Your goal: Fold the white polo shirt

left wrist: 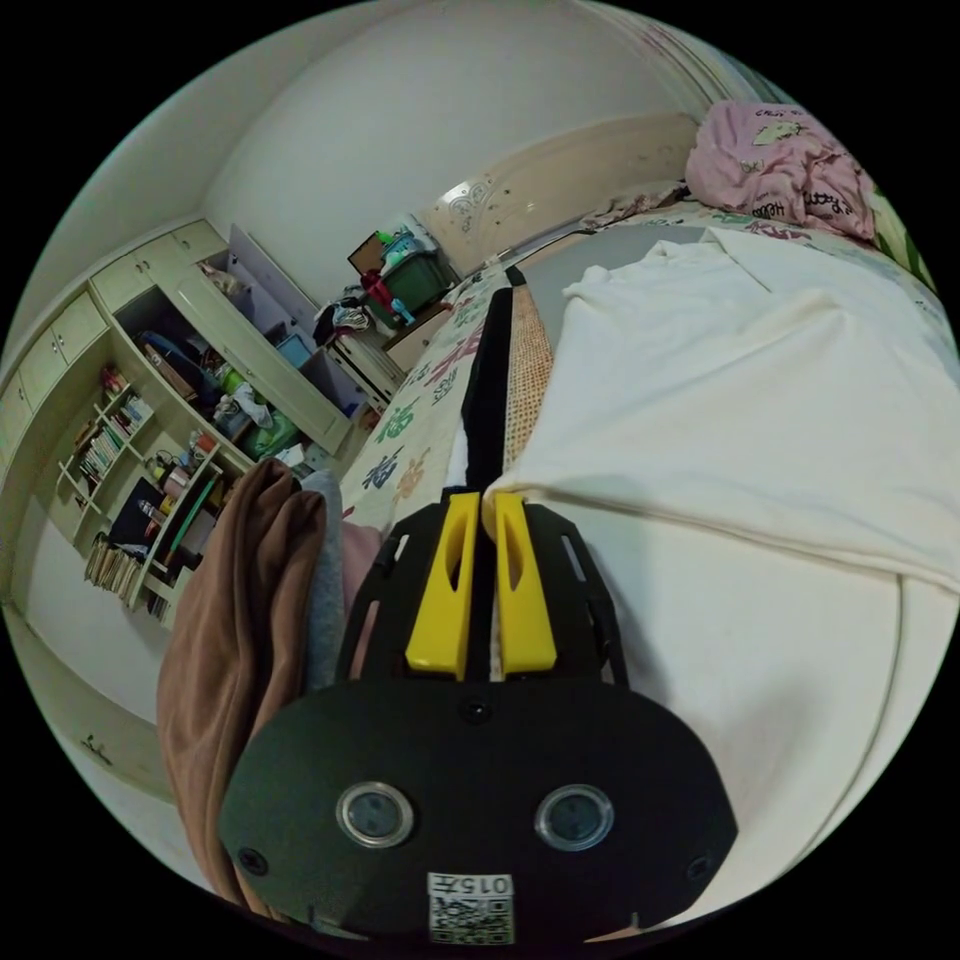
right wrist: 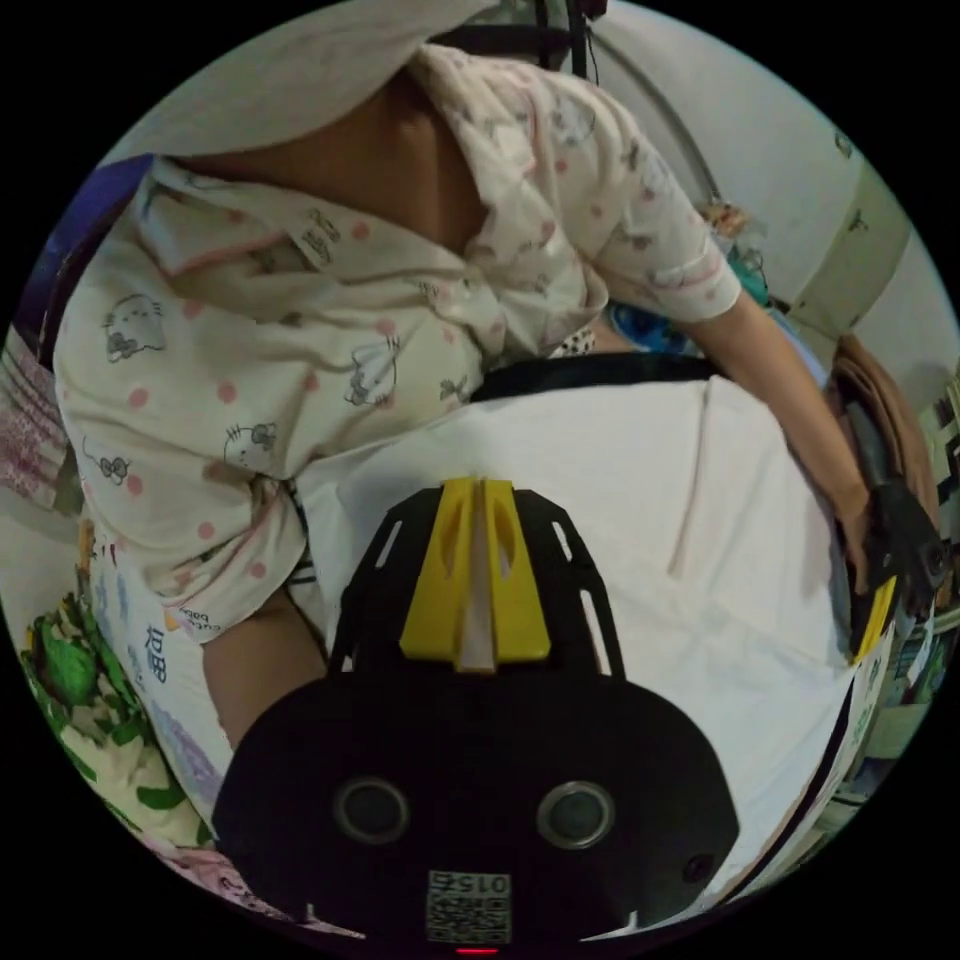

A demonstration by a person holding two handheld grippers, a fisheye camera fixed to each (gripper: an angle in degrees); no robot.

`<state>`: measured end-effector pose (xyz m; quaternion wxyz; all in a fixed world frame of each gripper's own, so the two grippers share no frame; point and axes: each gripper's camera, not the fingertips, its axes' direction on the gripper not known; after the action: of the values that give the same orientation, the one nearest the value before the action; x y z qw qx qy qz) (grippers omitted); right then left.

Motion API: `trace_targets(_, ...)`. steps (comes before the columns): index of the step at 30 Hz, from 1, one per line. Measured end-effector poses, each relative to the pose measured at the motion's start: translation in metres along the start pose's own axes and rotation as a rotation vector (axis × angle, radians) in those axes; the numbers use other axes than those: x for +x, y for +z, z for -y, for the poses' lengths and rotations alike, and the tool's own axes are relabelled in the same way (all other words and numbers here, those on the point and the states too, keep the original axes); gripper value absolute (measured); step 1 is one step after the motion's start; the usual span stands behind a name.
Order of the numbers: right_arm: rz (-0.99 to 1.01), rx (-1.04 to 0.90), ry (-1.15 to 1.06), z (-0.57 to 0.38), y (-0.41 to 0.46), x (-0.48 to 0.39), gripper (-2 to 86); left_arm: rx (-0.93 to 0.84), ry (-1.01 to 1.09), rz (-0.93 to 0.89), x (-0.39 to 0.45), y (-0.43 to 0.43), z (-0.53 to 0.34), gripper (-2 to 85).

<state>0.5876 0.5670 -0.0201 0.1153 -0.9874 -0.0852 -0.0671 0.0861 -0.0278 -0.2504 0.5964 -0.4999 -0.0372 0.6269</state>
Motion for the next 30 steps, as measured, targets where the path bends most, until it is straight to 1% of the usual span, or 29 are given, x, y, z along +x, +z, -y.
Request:
trace_targets(4, 0.016, 0.002, -0.025, 0.005, -0.003, 0.014, -0.4, -0.013, -0.023, -0.010, -0.010, 0.004, -0.005, 1.2)
trace_targets(7, 0.026, -0.008, 0.003, 0.009, -0.011, 0.030, 0.8, -0.026, -0.025, -0.027, -0.015, 0.008, -0.009, 1.4)
trace_targets(9, 0.008, 0.074, -0.010, -0.001, -0.041, 0.035, 4.2, -0.051, -0.019, -0.020, -0.017, 0.008, -0.010, 1.7)
trace_targets(10, -0.006, 0.112, -0.006, -0.007, -0.053, 0.034, 4.4, -0.069, -0.014, -0.015, -0.020, 0.003, -0.010, 1.9)
trace_targets(11, -0.084, 0.186, 0.048, -0.022, -0.079, 0.033, 4.8, -0.080, -0.019, -0.021, -0.024, -0.002, -0.010, 1.9)
trace_targets(12, -0.231, 0.265, 0.164, -0.044, -0.106, 0.032, 5.1, -0.097, -0.028, -0.024, -0.032, -0.015, -0.010, 1.9)
trace_targets(13, -0.318, 0.309, 0.246, -0.057, -0.119, 0.031, 5.3, -0.081, -0.023, -0.001, -0.041, -0.033, -0.011, 1.9)
trace_targets(14, -0.505, 0.404, 0.459, -0.087, -0.145, 0.031, 5.9, -0.055, -0.025, 0.007, -0.046, -0.044, -0.012, 2.0)
trace_targets(15, -0.700, 0.493, 0.720, -0.120, -0.167, 0.033, 6.4, 0.012, -0.046, 0.011, -0.058, -0.066, -0.011, 2.1)
trace_targets(16, -0.798, 0.532, 0.866, -0.139, -0.177, 0.034, 6.5, 0.077, -0.074, -0.010, -0.073, -0.083, -0.006, 2.4)
trace_targets(17, -0.949, 0.601, 1.160, -0.178, -0.192, 0.037, 7.2, 0.111, -0.091, -0.031, -0.080, -0.089, 0.000, 2.5)
trace_targets(18, -1.068, 0.674, 1.481, -0.217, -0.201, 0.039, 8.4, 0.187, -0.120, -0.095, -0.093, -0.097, 0.013, 2.9)
trace_targets(19, -1.112, 0.692, 1.604, -0.234, -0.200, 0.039, 10.3, 0.252, -0.133, -0.168, -0.101, -0.095, 0.031, 3.3)
trace_targets(20, -1.155, 0.660, 1.732, -0.257, -0.193, 0.044, 14.1, 0.267, -0.131, -0.198, -0.103, -0.090, 0.042, 3.8)
trace_targets(21, -1.118, 0.578, 1.817, -0.274, -0.184, 0.056, 15.3, 0.261, -0.125, -0.249, -0.103, -0.071, 0.066, 4.8)
trace_targets(23, -1.033, 0.484, 1.949, -0.291, -0.176, 0.078, 16.1, 0.201, -0.119, -0.334, -0.096, -0.025, 0.103, 7.9)
trace_targets(25, -1.015, 0.425, 1.975, -0.294, -0.169, 0.096, 16.1, 0.064, -0.136, -0.451, -0.080, 0.051, 0.145, 9.4)
trace_targets(28, -0.954, 0.288, 2.009, -0.298, -0.157, 0.127, 15.2, -0.018, -0.203, -0.462, -0.057, 0.131, 0.178, 10.0)
trace_targets(29, -0.937, 0.225, 2.036, -0.300, -0.153, 0.136, 14.2, -0.024, -0.217, -0.471, -0.053, 0.143, 0.183, 10.1)
trace_targets(30, -0.955, 0.186, 2.032, -0.297, -0.149, 0.141, 13.6, -0.044, -0.239, -0.487, -0.044, 0.166, 0.191, 10.5)
